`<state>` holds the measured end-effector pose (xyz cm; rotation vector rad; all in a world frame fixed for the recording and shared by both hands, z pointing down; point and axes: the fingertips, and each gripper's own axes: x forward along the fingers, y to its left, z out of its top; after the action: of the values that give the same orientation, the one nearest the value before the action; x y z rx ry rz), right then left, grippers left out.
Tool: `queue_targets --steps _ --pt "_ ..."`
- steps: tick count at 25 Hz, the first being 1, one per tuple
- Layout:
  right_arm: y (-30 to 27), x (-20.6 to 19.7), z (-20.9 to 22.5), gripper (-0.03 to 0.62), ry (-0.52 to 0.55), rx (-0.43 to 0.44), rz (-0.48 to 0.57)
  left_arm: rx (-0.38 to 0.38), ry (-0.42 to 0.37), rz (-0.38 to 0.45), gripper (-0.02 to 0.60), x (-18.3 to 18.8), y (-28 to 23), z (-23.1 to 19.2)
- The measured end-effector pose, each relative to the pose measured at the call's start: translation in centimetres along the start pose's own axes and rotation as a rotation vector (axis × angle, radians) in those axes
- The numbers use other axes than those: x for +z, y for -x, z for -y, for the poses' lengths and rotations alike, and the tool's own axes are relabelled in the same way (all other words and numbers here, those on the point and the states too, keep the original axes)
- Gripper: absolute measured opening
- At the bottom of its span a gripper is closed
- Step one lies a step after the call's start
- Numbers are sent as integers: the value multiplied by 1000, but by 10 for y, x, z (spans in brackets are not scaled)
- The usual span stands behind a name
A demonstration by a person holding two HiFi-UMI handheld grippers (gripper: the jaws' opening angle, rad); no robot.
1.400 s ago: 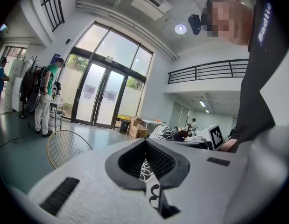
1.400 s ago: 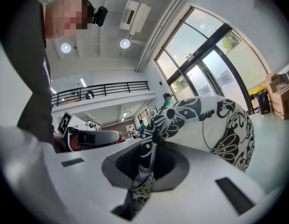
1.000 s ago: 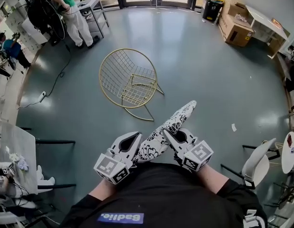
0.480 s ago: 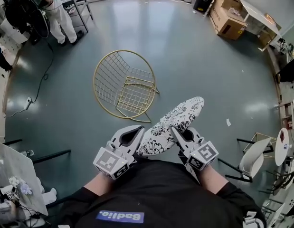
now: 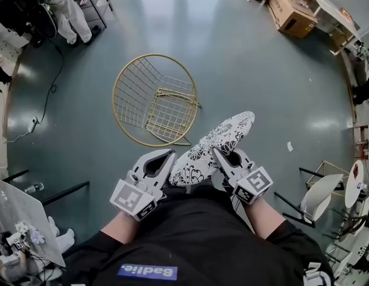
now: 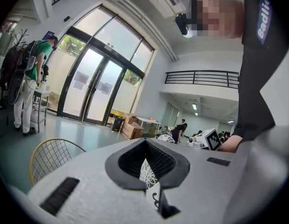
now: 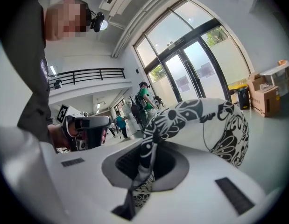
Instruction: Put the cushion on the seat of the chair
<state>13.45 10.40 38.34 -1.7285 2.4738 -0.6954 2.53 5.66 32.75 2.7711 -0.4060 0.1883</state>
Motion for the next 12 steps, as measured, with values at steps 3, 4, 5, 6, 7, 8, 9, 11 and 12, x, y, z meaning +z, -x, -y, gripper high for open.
queue_targets --steps 3,4,5,6,7,8,9,11,12 --pt "-6 -7 20 37 -22 36 -27 33 13 -8 12 -3 -16 -2" --pt "-7 -12 27 37 -28 51 -38 47 17 -10 12 -6 -21 -1" --pt "-8 -17 34 37 -33 66 -48 63 21 -14 12 -10 -27 -1" --pt "-9 -21 41 37 -37 80 -57 80 26 -17 14 -13 -32 -1" --pt "-12 -24 48 37 -41 92 -63 96 31 -18 14 -15 -38 -3" --pt "-16 -25 55 37 -45 102 -68 111 35 -19 12 -16 -44 -7" --pt "-21 -25 62 37 -51 113 -74 126 40 -19 12 -15 -50 -12" --pt "-31 -26 75 37 -62 139 -94 158 50 -21 14 -13 -60 -18" --pt "-34 -29 81 37 -64 153 -107 174 54 -20 12 -13 -65 -19"
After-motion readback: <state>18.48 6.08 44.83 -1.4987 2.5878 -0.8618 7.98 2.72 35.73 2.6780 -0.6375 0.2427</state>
